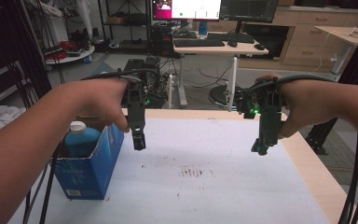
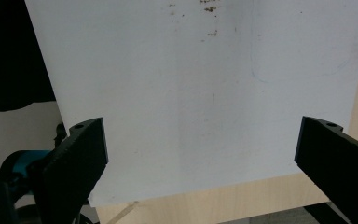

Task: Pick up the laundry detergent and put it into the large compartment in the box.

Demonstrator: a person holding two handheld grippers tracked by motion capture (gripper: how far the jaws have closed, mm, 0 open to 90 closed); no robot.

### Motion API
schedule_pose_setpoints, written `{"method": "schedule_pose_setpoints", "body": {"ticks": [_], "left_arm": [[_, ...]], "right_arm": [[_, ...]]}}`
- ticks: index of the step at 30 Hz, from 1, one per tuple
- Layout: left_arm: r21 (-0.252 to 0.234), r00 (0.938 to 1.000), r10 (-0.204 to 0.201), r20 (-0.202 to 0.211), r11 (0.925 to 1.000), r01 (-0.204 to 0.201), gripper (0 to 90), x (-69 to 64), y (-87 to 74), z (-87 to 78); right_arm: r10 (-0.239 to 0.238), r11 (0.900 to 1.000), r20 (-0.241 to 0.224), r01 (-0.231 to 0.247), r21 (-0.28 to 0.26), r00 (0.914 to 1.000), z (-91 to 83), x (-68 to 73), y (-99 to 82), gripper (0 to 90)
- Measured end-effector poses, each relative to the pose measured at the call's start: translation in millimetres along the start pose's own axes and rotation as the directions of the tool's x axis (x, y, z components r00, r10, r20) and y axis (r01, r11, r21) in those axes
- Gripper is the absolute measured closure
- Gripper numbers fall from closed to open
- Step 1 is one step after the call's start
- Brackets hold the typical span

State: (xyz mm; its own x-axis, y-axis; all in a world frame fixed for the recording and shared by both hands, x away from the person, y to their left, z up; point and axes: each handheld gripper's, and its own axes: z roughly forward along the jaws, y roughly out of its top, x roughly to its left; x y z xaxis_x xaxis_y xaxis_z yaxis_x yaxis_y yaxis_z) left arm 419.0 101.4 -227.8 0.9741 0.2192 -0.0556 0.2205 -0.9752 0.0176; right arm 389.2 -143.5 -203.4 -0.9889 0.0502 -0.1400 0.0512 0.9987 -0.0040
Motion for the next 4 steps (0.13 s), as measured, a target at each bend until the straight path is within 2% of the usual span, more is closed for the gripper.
{"method": "schedule_pose_setpoints", "body": {"ticks": [4], "left_arm": [[0.0,1.0,0.0,0.001,1.0,0.0,1.6,-0.9,-0.4,0.3]], "right_arm": [[0.0,1.0,0.004,0.0,-0.009,1.0,-2.1,0.5,-2.4,1.4]]}}
